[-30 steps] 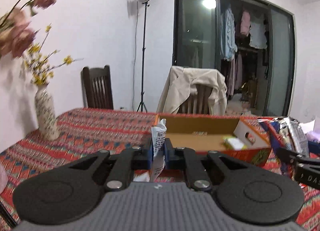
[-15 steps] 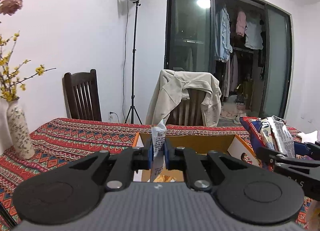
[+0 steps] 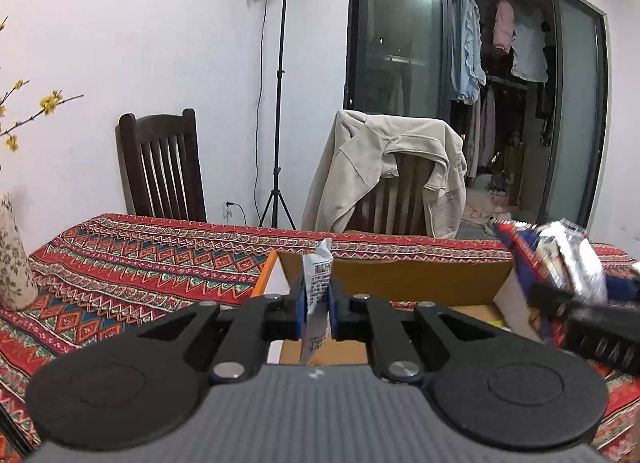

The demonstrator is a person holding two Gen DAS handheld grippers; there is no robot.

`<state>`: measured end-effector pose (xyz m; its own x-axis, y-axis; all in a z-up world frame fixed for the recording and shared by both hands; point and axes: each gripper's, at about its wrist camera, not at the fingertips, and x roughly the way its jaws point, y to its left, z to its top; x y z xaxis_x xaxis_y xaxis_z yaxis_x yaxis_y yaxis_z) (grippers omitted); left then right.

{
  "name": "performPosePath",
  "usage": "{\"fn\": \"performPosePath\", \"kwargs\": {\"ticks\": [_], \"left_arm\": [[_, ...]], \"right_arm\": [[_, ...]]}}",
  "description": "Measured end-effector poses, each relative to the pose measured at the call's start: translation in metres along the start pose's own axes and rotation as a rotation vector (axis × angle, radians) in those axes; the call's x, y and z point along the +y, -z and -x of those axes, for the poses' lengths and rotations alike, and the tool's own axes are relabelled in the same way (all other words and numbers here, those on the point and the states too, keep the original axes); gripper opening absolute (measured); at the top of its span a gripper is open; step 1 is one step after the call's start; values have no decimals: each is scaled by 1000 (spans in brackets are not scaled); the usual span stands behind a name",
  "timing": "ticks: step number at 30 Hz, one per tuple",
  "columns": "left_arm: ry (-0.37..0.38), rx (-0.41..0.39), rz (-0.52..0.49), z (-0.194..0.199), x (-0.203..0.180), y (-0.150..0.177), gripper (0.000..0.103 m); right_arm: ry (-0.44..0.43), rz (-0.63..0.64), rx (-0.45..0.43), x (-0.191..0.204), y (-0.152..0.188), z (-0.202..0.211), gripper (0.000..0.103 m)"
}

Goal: Organize snacks
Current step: 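Carry both packets over the cardboard box and open both tools to release them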

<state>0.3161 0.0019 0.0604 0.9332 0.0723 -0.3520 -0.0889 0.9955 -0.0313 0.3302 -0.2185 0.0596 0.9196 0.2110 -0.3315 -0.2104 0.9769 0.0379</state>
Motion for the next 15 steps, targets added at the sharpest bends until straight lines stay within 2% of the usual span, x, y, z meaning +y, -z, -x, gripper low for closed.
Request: {"fn": "performPosePath", "kwargs": {"ticks": [2, 13, 15], "left_arm": [[-8, 8, -42, -7, -1, 7, 12], [14, 57, -27, -20, 7, 16, 12], [18, 56, -15, -19, 8, 16, 16]], "right_arm": [[-9, -31, 0, -5, 6, -4, 59], [-24, -18, 50, -5, 18, -18, 59], [-37, -3, 61, -3, 20, -19, 62]]}}
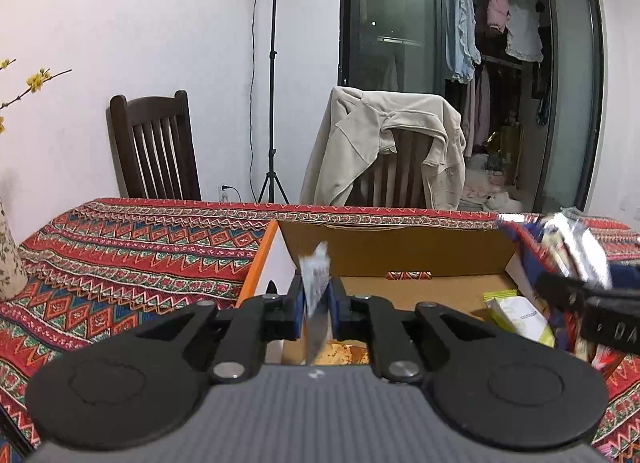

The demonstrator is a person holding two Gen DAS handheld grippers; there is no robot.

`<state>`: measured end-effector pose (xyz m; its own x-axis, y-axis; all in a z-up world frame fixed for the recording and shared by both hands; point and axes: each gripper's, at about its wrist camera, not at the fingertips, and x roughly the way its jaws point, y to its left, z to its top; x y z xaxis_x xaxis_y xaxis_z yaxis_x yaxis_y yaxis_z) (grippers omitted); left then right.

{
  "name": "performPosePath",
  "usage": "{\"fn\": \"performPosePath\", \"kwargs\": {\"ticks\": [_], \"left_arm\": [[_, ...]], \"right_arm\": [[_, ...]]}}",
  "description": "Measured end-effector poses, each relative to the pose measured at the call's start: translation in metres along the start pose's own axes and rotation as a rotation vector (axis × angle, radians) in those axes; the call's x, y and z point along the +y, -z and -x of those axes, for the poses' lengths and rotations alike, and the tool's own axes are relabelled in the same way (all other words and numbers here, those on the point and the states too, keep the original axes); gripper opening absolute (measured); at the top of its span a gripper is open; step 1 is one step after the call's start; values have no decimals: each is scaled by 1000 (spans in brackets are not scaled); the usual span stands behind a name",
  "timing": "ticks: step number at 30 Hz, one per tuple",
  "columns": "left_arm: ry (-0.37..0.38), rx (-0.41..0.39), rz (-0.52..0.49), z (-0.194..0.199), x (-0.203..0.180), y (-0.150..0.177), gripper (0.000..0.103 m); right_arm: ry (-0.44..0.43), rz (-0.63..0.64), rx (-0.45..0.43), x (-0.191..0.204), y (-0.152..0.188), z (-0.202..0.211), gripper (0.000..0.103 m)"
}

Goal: Organize snacks
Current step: 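Carry both packets over the cardboard box and open both tools to release them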

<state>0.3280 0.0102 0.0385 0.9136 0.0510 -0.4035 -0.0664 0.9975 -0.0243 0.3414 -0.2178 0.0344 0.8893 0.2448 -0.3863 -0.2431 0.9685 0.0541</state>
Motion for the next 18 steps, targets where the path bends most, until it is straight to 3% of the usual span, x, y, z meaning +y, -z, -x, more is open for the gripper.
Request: {"fn": "performPosePath", "kwargs": {"ticks": [1, 2, 3, 4, 6, 8, 18], "left_arm": [[1, -4, 3, 1, 1, 0, 19], [0, -9, 5, 3, 1, 0, 31], [-8, -16, 10, 4, 2, 0, 50], [-18, -27, 19, 6, 3, 0, 59], [-33, -41, 35, 11, 4, -2, 90], [-46, -58, 54, 14, 6, -2, 101], [-51, -43, 107, 43, 14, -21, 103]], "right_arm": [[-5, -1, 3, 0, 1, -1, 66], [-1, -8, 6, 0, 2, 0, 79], [5, -13, 3, -1, 3, 2, 91], [7, -16, -1, -2, 3, 3, 94], [11, -17, 1, -2, 5, 4, 101], [17, -19, -1, -2, 5, 4, 103], [19, -7, -7, 4, -7, 37, 103]]}}
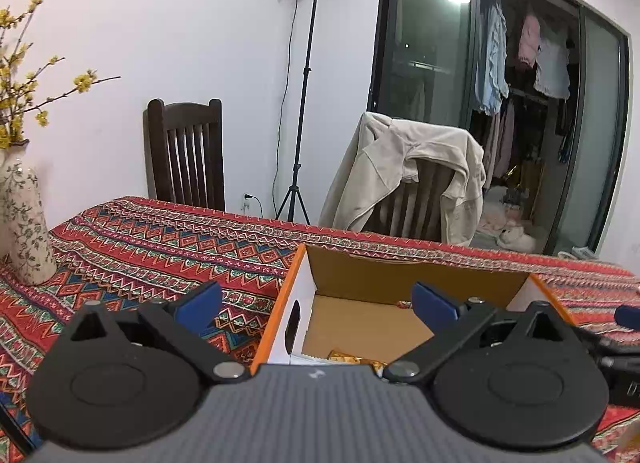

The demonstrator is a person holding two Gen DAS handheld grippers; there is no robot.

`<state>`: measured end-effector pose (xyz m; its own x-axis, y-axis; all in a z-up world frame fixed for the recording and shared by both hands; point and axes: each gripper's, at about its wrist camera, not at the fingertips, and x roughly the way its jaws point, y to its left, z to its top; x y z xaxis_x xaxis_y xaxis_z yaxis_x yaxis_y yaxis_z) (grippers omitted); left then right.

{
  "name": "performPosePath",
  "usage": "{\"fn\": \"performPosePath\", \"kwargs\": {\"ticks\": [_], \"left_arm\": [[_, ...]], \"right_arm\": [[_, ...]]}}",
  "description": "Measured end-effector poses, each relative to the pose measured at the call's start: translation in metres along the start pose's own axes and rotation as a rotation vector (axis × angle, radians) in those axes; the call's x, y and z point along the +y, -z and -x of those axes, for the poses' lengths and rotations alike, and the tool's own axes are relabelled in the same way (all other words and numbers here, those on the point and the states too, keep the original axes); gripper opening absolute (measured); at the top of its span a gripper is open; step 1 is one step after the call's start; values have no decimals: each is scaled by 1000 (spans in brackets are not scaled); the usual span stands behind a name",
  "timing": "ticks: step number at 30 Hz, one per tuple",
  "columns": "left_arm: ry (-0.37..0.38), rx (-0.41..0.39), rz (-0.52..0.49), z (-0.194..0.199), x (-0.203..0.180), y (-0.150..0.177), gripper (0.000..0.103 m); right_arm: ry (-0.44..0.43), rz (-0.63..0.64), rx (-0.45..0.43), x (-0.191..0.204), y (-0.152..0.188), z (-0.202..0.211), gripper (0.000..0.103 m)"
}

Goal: Organize snacks
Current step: 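Carry both packets over the cardboard box and open both tools to release them, then move both open tools back to the snack pile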

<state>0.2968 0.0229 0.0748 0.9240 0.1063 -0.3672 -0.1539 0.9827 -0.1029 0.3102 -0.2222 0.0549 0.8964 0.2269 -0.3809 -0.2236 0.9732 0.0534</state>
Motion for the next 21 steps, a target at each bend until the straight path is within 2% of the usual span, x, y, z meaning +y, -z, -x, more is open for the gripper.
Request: {"fn": "performPosePath", "kwargs": {"ticks": [12, 21], "left_arm": [[38, 19, -21, 79, 30, 23, 103], [43, 94, -37, 115, 55, 68, 103]], "right_arm": [[-15, -6, 33, 21, 29, 75, 103], [-42, -26, 84, 28, 70, 122, 103]]}}
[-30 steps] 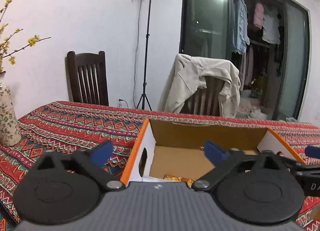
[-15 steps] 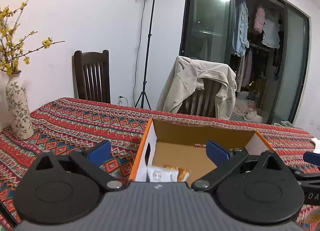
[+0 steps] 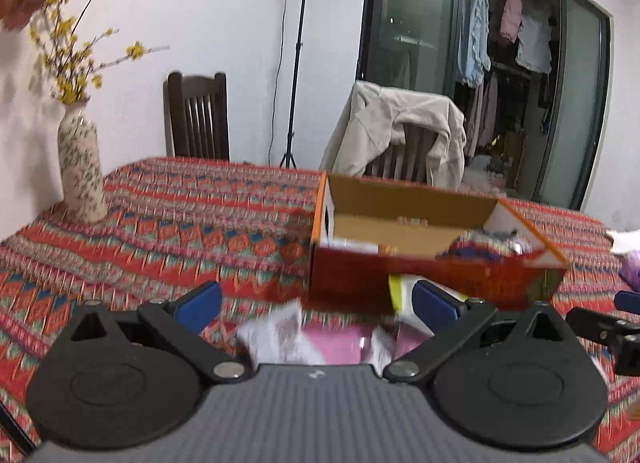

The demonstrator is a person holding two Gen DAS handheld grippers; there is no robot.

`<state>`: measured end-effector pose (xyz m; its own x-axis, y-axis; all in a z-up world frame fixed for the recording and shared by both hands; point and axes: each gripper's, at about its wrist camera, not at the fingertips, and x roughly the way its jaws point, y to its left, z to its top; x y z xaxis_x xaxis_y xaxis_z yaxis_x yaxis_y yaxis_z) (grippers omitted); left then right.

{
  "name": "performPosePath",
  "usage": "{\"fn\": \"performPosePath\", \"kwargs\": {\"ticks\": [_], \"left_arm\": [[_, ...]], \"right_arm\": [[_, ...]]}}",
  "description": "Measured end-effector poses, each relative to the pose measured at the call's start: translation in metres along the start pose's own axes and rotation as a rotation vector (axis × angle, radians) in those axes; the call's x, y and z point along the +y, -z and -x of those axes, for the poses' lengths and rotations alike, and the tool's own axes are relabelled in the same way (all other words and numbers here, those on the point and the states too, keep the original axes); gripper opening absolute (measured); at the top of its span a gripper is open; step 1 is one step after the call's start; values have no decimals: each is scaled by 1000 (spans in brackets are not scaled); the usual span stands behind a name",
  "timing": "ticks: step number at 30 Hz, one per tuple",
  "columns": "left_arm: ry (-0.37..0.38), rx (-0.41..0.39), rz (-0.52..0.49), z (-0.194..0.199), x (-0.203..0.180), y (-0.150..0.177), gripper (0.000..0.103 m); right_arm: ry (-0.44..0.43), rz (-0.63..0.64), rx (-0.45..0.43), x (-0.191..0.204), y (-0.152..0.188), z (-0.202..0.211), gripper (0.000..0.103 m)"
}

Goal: Organize snacks
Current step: 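Move both open tools back to the snack pile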

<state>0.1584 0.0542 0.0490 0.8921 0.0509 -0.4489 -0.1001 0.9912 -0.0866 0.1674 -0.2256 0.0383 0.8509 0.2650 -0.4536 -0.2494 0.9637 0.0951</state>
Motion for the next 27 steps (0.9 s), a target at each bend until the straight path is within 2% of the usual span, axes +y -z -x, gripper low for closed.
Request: {"fn": "performPosePath", "kwargs": {"ticks": [7, 11, 15, 27], "left_arm": [[-9, 43, 0, 13, 11, 30, 103], [-15, 38, -17, 19, 16, 41, 103], [-19, 56, -9, 13, 19, 49, 103], [-16, 37, 21, -1, 24, 57, 103]], "right_arm": [[-49, -21, 41, 1, 33, 17, 103], [-38, -15, 56, 5, 44, 22, 103], [-25, -7, 73, 5, 50, 23, 103], [10, 13, 105, -1, 49, 7, 102]]}}
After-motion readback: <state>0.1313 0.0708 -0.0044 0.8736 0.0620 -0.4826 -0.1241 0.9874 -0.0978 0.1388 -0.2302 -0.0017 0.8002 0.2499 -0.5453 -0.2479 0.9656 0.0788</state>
